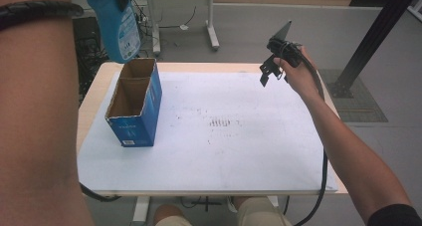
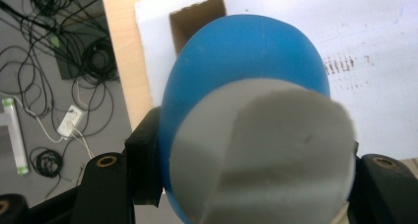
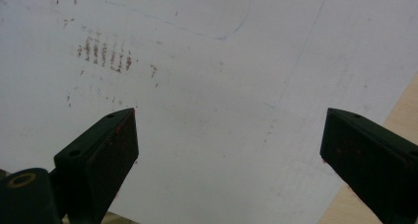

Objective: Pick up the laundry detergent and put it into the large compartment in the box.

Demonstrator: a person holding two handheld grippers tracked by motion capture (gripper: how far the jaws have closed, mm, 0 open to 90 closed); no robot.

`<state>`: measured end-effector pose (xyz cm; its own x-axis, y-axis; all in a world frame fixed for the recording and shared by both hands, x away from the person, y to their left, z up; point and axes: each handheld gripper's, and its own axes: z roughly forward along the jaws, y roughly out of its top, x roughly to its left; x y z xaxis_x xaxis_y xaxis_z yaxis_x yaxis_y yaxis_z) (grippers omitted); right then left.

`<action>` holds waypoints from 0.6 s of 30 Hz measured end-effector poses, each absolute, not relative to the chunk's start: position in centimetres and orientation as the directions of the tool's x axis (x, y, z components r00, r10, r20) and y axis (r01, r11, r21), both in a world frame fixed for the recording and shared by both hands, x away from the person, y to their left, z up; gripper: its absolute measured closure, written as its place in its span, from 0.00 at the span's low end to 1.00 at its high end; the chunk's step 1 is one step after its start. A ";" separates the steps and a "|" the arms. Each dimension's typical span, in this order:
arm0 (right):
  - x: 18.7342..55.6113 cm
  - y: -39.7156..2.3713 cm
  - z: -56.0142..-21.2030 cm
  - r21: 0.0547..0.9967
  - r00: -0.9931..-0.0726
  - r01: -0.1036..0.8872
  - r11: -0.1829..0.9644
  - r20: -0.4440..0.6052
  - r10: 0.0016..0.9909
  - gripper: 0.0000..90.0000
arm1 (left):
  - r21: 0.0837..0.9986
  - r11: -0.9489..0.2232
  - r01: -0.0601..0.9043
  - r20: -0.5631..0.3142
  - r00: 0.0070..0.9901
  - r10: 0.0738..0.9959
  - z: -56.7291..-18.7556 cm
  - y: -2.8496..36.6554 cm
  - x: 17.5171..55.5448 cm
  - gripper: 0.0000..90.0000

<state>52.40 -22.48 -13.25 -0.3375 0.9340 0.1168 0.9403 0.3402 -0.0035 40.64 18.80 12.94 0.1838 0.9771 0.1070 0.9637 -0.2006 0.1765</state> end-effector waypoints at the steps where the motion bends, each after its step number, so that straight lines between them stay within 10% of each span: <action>1: 52.4 -22.5 -13.3 -0.003 -0.337 0.941 0.340 0.116 0.934 0.09 | 0.175 -0.194 0.965 0.108 0.177 0.978 13.0 19.0 40.7 0.41; 18: 52.5 -22.0 -13.4 -0.010 -0.342 0.939 0.345 0.108 0.933 0.09 | 0.175 -0.036 0.984 0.069 0.024 0.997 10.8 22.0 40.9 0.41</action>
<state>52.51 -22.05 -13.40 -0.3419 0.9335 0.1085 0.9386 0.3449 -0.0103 40.89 22.01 10.82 0.0241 0.9973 0.0695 0.9839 -0.0360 0.1751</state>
